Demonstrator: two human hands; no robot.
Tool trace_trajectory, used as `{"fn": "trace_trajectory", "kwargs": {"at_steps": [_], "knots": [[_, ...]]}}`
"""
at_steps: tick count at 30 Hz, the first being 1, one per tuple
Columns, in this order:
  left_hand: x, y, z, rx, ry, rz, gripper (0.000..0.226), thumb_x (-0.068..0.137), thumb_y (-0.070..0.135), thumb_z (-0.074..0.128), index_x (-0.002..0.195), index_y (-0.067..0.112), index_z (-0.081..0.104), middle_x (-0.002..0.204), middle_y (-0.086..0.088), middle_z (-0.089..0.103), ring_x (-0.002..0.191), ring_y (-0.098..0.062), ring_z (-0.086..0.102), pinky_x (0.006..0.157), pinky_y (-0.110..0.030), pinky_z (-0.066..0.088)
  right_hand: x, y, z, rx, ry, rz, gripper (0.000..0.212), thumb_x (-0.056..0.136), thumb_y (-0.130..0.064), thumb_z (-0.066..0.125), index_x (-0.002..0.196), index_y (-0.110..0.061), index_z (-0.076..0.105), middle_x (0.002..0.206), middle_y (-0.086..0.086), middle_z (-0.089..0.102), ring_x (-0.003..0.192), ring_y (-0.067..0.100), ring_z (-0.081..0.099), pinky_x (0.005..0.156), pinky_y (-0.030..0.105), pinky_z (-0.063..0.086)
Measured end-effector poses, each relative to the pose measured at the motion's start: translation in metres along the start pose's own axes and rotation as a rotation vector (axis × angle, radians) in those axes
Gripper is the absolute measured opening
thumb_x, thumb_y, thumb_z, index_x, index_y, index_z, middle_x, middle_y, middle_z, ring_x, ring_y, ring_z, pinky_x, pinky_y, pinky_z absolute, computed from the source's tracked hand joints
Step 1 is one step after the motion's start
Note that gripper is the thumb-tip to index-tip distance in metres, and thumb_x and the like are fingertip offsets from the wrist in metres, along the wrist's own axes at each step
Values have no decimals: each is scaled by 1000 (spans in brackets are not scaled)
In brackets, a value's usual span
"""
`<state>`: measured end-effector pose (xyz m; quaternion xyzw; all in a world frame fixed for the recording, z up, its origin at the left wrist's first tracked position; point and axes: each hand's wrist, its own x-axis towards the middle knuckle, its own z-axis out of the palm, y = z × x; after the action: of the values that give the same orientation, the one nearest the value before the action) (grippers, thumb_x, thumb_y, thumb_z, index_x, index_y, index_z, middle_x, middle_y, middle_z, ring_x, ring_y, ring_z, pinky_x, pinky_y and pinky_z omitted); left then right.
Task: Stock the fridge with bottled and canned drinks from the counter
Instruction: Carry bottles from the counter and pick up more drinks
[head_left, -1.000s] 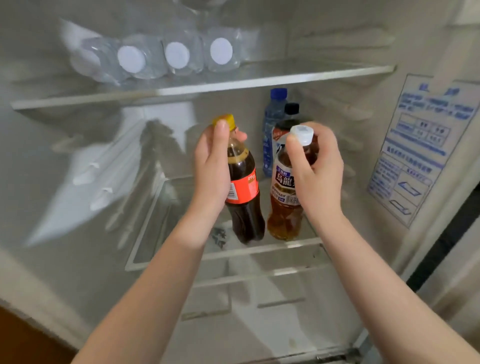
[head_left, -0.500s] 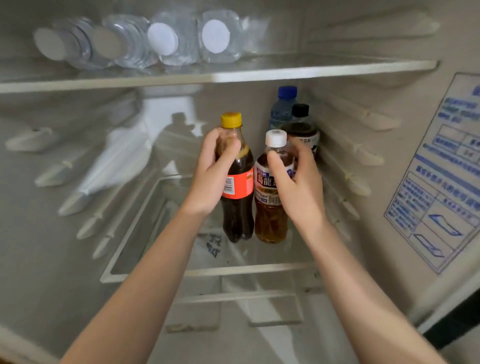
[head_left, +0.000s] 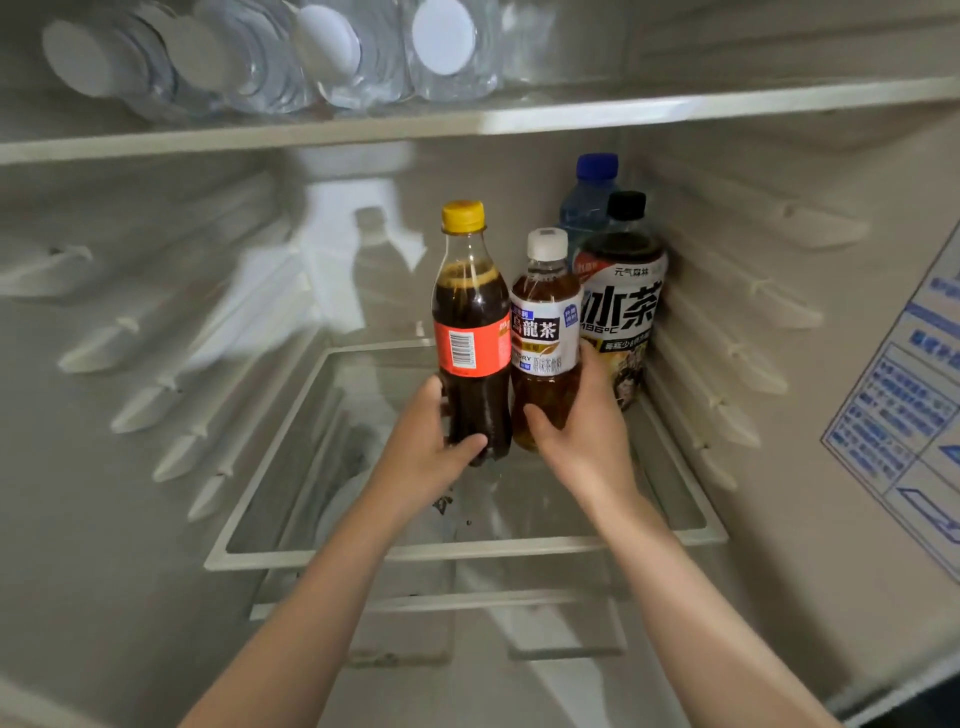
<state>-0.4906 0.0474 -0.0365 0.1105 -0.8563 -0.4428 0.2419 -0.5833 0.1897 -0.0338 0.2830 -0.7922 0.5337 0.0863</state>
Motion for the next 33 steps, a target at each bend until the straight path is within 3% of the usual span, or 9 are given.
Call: {"fn": "trace_trajectory", "kwargs": {"at_steps": [7, 10, 16, 20, 24, 27, 29, 31, 33], "knots": [[57, -20, -10, 92, 92, -68, 58, 82, 5, 67, 133, 7, 40, 128, -14, 53, 119, -26, 51, 98, -38, 42, 43, -3, 42, -186, -15, -71, 79, 82, -15, 67, 145, -3, 20, 141, 18, 39, 127, 32, 43, 101, 36, 39], [76, -26, -12, 77, 141, -115, 55, 81, 1, 64, 131, 4, 41, 127, -18, 54, 120, -30, 51, 102, -46, 42, 56, -2, 53, -166, -69, -51, 79, 84, -15, 65, 146, -6, 18, 142, 18, 38, 128, 31, 42, 102, 37, 37], [78, -30, -13, 71, 149, -157, 49, 80, 1, 67, 124, 6, 46, 125, -12, 57, 120, -26, 52, 101, -44, 44, 71, 3, 54, -69, -133, -25, 80, 82, -15, 67, 146, -12, 19, 143, 10, 41, 131, 25, 41, 107, 37, 35], [57, -23, -12, 123, 259, -212, 59, 85, 10, 66, 138, 9, 40, 141, -9, 44, 132, -23, 40, 109, -44, 36, 62, 10, 54, -130, -169, 74, 71, 84, -20, 66, 142, -11, 26, 137, 10, 48, 126, 27, 48, 101, 36, 41], [14, -3, -11, 72, 314, -30, 40, 87, 13, 62, 125, 22, 53, 125, 7, 50, 121, -10, 46, 104, -38, 42, 33, 13, 44, -133, -146, 104, 55, 86, -24, 64, 135, -12, 41, 130, 7, 54, 116, 22, 55, 86, 23, 40], [-21, 7, -9, 78, 278, 104, 28, 88, 14, 59, 111, 29, 57, 112, 13, 53, 109, -2, 51, 92, -21, 44, 6, 10, 25, -111, -138, 82, 45, 87, -21, 62, 130, -14, 51, 129, 3, 57, 115, 17, 55, 95, 26, 42], [-46, 12, -7, 79, 265, 189, 24, 88, 17, 57, 110, 28, 58, 111, 10, 57, 106, -4, 53, 85, -11, 42, -17, 6, 10, -69, -80, 33, 32, 87, -18, 60, 118, -19, 60, 115, -2, 64, 104, 12, 60, 92, 24, 46], [-72, 12, -3, 170, 279, 339, 24, 88, 20, 54, 111, 20, 58, 108, 2, 61, 102, -9, 54, 83, -13, 41, -43, 1, -6, -44, 26, -45, 19, 87, -13, 58, 101, -23, 66, 95, -9, 67, 87, 5, 62, 81, 14, 47], [-98, 6, 2, 228, 269, 482, 22, 88, 19, 53, 110, 16, 57, 103, 0, 63, 98, -13, 55, 86, -20, 42, -73, -3, -20, -37, 95, -125, 18, 86, -9, 56, 91, -21, 67, 84, -10, 66, 75, 4, 61, 72, 13, 47]]}}
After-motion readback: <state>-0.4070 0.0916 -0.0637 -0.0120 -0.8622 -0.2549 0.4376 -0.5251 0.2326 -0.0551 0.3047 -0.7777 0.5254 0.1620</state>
